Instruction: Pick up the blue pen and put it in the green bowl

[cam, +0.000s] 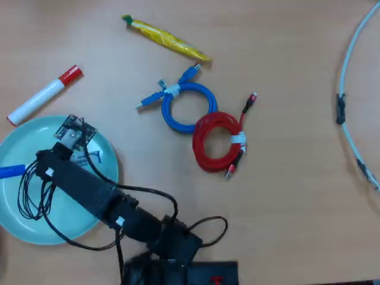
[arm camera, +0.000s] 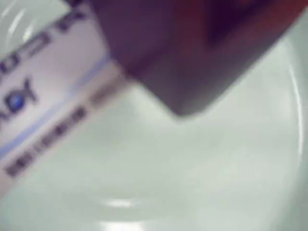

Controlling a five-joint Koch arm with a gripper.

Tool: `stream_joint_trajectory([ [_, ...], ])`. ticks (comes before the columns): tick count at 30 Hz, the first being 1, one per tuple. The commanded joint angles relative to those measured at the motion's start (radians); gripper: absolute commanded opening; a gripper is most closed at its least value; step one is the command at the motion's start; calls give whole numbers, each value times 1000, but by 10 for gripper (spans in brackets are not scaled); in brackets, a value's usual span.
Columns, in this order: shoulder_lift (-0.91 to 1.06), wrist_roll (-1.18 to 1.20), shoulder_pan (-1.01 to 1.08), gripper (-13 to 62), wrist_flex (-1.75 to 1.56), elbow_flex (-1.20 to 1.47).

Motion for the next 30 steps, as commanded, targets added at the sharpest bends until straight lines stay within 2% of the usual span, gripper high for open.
stream_joint_trajectory([
  [1, 21, 0, -8, -63, -129, 5],
  [7, 25, 3, -21, -64, -308, 126],
  [22, 14, -8, -29, -51, -314, 166],
  [30, 17, -9, -31, 171, -244, 169],
])
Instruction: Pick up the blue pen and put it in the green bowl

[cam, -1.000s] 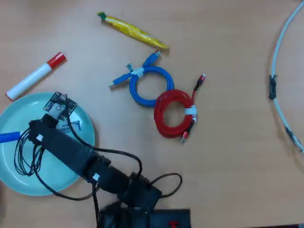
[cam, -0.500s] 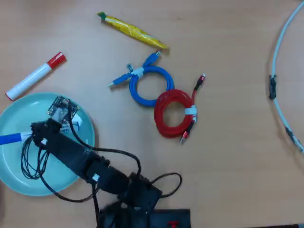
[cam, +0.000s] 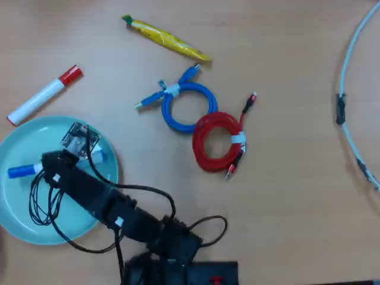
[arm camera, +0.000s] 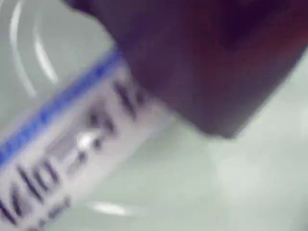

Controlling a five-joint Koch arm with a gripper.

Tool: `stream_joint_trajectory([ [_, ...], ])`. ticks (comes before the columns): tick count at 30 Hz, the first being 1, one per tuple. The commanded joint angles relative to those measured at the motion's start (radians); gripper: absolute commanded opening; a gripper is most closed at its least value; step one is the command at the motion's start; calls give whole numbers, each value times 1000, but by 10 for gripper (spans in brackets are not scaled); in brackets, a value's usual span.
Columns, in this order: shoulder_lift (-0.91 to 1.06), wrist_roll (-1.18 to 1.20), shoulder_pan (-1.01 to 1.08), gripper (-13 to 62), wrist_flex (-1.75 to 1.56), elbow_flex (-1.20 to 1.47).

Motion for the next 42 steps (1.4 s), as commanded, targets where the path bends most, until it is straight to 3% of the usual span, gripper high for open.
stream_joint_trajectory([
  [1, 23, -9, -12, 188, 14, -38],
  [15, 35, -15, -32, 208, 84, -52],
  [22, 152, -17, -12, 45, 302, -198],
  [28, 156, -18, 31, 25, 561, -420],
  [33, 164, -25, 66, -67, 729, -549],
  [38, 233, -41, 164, -69, 838, -563],
  [42, 249, -224, 321, -69, 920, -555],
])
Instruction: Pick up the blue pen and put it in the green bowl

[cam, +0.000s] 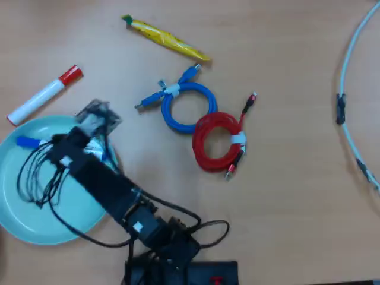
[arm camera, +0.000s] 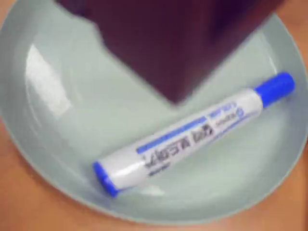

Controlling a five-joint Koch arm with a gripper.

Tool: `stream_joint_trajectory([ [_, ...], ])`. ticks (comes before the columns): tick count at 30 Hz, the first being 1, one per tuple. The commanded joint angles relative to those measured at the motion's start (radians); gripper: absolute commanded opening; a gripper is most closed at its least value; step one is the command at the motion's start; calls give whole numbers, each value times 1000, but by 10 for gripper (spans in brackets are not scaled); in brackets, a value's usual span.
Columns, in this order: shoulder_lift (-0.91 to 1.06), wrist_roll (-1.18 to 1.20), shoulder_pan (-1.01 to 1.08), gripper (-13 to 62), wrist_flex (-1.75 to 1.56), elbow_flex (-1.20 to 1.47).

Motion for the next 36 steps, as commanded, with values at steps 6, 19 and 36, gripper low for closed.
stream_joint_trajectory([
  [6, 106, -460, 305, -69, 58, -44],
  [19, 172, -710, 649, -70, -420, 549],
  [36, 727, -739, 839, -70, -1571, 1721],
])
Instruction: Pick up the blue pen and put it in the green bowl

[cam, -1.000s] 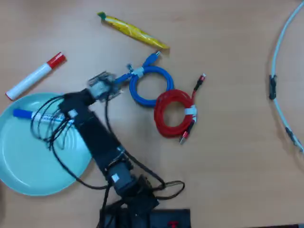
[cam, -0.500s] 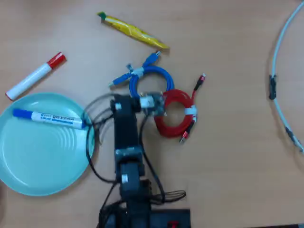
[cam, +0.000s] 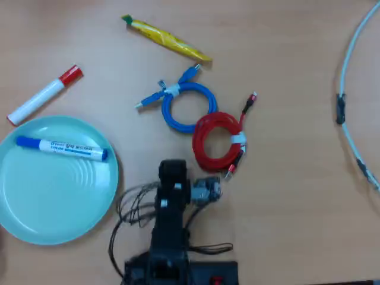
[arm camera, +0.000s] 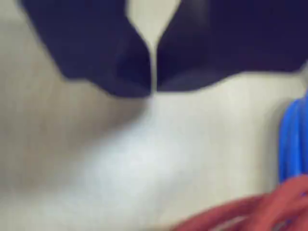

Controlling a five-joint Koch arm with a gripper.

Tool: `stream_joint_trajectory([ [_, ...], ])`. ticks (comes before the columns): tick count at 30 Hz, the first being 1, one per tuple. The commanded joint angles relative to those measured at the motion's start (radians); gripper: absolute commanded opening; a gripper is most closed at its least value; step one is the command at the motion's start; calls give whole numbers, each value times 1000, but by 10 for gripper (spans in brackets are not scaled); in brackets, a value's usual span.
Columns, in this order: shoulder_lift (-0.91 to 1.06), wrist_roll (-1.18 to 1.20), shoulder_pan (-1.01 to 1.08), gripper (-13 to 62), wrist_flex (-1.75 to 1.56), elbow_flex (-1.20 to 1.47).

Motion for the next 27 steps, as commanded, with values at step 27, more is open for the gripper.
stream_joint_trajectory([
  [27, -9, 63, 103, -71, -554, 385],
])
